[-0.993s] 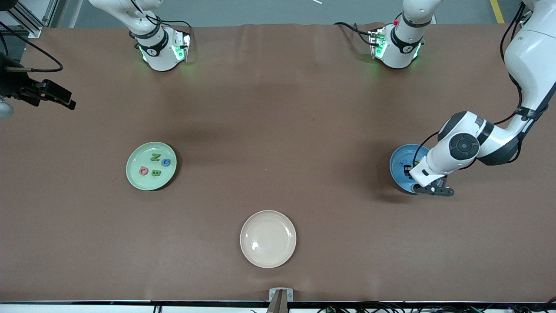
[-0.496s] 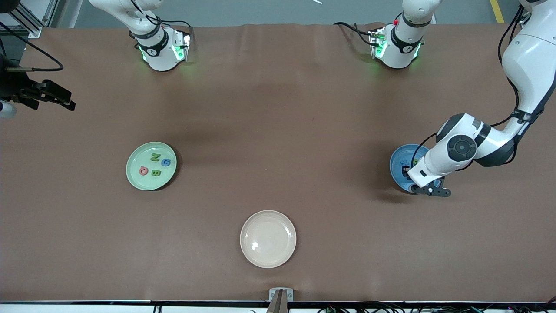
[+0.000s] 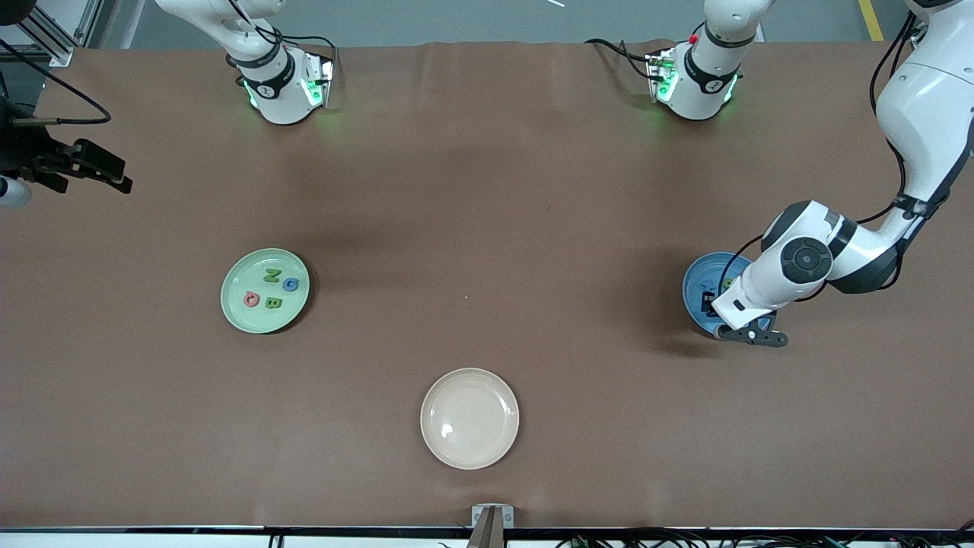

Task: Sort upper and lower case letters into plates
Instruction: 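Lower the green a into the blue plate with the left gripper, then open the left gripper and release the a in the blue plate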

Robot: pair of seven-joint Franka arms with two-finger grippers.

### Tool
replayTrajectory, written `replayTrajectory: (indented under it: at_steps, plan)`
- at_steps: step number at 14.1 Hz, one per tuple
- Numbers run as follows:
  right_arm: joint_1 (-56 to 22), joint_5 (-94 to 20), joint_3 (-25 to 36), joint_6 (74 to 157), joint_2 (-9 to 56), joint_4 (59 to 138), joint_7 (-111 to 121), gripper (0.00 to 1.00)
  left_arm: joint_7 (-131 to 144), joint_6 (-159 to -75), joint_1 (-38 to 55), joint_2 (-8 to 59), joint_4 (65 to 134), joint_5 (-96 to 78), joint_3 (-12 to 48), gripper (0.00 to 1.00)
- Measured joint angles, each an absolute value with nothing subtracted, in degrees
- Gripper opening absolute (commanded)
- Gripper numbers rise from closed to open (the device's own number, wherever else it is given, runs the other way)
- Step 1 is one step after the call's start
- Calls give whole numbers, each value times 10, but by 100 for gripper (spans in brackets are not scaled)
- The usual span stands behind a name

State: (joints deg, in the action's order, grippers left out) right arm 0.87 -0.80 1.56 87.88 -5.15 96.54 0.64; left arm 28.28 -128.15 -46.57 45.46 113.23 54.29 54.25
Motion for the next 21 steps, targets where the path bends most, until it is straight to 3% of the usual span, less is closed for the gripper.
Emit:
replayTrajectory:
  at_steps: [7,10,13,17,21]
  plan:
    - [9,-8,16,878,-52,966,11,100,283,-1263,-500,442,1120,541,595,100]
    - [9,-8,17,881,-52,966,20,100,275,-1264,-494,418,1110,452,609,100]
    - [9,-8,18,883,-52,966,20,100,227,-1262,-458,338,1102,334,597,100]
    - [12,-23,22,883,-52,967,19,100,80,-1253,-449,214,1101,172,539,100]
    - [17,-31,27,883,-52,967,19,100,18,-1184,-454,132,1087,73,500,100]
